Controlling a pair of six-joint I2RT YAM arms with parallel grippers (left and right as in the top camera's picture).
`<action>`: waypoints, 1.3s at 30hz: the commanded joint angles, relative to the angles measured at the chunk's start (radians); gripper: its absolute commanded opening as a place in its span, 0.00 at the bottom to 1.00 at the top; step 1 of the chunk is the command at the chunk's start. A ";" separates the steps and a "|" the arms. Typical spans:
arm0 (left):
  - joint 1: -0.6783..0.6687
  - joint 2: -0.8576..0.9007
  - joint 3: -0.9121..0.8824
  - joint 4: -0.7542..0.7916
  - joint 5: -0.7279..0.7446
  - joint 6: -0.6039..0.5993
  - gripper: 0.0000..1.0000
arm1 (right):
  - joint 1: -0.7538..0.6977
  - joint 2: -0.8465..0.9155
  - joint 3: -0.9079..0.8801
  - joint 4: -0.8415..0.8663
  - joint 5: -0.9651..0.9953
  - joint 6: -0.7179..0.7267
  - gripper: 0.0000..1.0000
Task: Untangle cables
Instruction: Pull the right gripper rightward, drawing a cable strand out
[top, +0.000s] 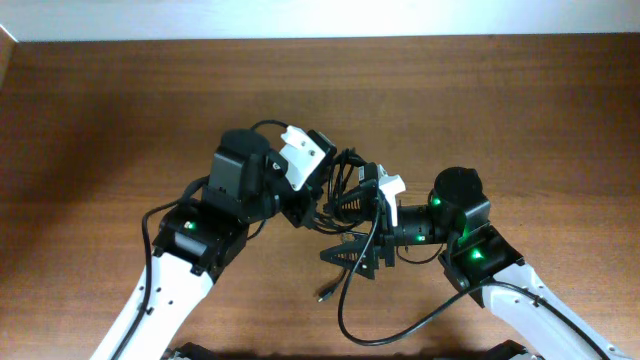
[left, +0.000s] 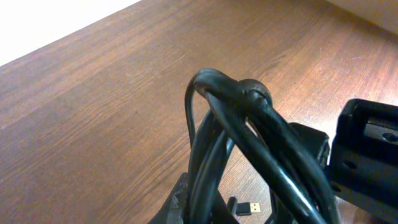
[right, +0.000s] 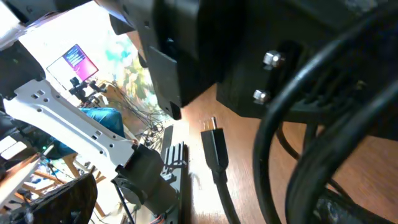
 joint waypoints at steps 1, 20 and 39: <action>-0.004 0.000 0.008 0.016 0.018 -0.027 0.00 | 0.014 0.005 0.009 0.050 -0.056 -0.018 0.86; 0.014 -0.222 0.008 -0.225 0.211 0.298 0.00 | -0.510 0.005 0.009 -0.009 -0.061 0.192 0.04; 0.015 -0.408 0.008 0.049 0.044 0.028 0.00 | -0.524 0.006 0.008 -0.548 0.246 0.027 0.99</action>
